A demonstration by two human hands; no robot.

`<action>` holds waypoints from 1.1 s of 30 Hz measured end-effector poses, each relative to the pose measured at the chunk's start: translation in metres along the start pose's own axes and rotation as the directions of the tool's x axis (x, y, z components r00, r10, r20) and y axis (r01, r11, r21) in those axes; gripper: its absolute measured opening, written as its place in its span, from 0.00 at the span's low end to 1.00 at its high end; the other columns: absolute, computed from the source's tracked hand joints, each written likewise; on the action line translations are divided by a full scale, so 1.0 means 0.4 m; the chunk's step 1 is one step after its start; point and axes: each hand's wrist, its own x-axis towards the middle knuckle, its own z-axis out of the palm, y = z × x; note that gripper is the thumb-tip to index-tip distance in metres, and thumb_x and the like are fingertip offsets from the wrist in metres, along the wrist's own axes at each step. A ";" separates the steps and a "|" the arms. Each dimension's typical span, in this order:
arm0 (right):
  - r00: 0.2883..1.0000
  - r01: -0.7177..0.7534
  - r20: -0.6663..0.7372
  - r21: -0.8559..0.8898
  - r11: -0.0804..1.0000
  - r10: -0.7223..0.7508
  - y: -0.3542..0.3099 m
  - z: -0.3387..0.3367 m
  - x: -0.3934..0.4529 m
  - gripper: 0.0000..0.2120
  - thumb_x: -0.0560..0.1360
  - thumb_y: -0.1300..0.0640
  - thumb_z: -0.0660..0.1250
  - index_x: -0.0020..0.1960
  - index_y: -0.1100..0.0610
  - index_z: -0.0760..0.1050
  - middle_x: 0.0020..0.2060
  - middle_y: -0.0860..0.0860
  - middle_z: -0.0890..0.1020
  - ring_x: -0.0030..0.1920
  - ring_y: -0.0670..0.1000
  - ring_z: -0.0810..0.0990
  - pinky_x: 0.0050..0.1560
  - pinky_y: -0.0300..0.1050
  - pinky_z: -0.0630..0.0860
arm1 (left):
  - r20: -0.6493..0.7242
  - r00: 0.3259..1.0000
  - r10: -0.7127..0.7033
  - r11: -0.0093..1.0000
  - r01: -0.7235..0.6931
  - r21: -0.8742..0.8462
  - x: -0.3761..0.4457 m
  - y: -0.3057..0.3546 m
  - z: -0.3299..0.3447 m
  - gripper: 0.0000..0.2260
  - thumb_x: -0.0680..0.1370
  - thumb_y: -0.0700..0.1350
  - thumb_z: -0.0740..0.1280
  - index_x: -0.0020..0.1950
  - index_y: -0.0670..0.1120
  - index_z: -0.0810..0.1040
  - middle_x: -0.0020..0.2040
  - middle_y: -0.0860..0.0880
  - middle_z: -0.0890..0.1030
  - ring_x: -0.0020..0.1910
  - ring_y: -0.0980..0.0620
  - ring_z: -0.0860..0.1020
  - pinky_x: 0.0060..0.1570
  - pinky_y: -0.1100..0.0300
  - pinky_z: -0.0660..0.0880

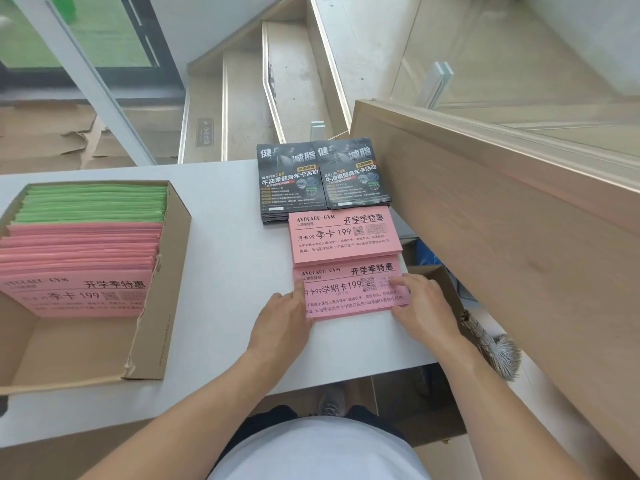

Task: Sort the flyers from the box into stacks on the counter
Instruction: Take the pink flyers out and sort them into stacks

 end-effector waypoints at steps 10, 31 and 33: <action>1.000 -0.009 -0.008 0.001 1.000 0.009 -0.037 -0.013 -0.022 0.25 0.77 0.58 0.71 0.72 0.52 0.72 0.70 0.50 0.73 0.67 0.51 0.72 0.57 0.43 0.73 | 0.096 0.995 -0.024 0.980 0.042 -0.196 -0.013 -0.024 -0.027 0.35 0.81 0.47 0.66 0.83 0.44 0.51 0.67 0.47 0.76 0.60 0.47 0.74 0.59 0.59 0.71; 0.674 0.719 -0.176 -0.067 0.692 -0.717 -0.782 0.274 -0.111 0.17 0.74 0.59 0.71 0.63 0.52 0.81 0.56 0.50 0.81 0.56 0.54 0.76 0.58 0.49 0.73 | -0.409 0.869 -0.279 0.954 0.201 -0.224 -0.249 -0.653 -0.248 0.29 0.80 0.54 0.69 0.79 0.47 0.67 0.81 0.50 0.61 0.81 0.51 0.55 0.80 0.49 0.55; 0.655 0.722 -0.189 -0.128 0.680 -0.731 -0.821 0.279 -0.113 0.16 0.76 0.57 0.70 0.62 0.52 0.81 0.56 0.50 0.81 0.56 0.55 0.76 0.59 0.50 0.72 | -0.374 0.886 -0.275 0.958 0.220 -0.184 -0.252 -0.707 -0.258 0.31 0.79 0.54 0.69 0.80 0.48 0.65 0.82 0.50 0.60 0.82 0.51 0.53 0.80 0.51 0.52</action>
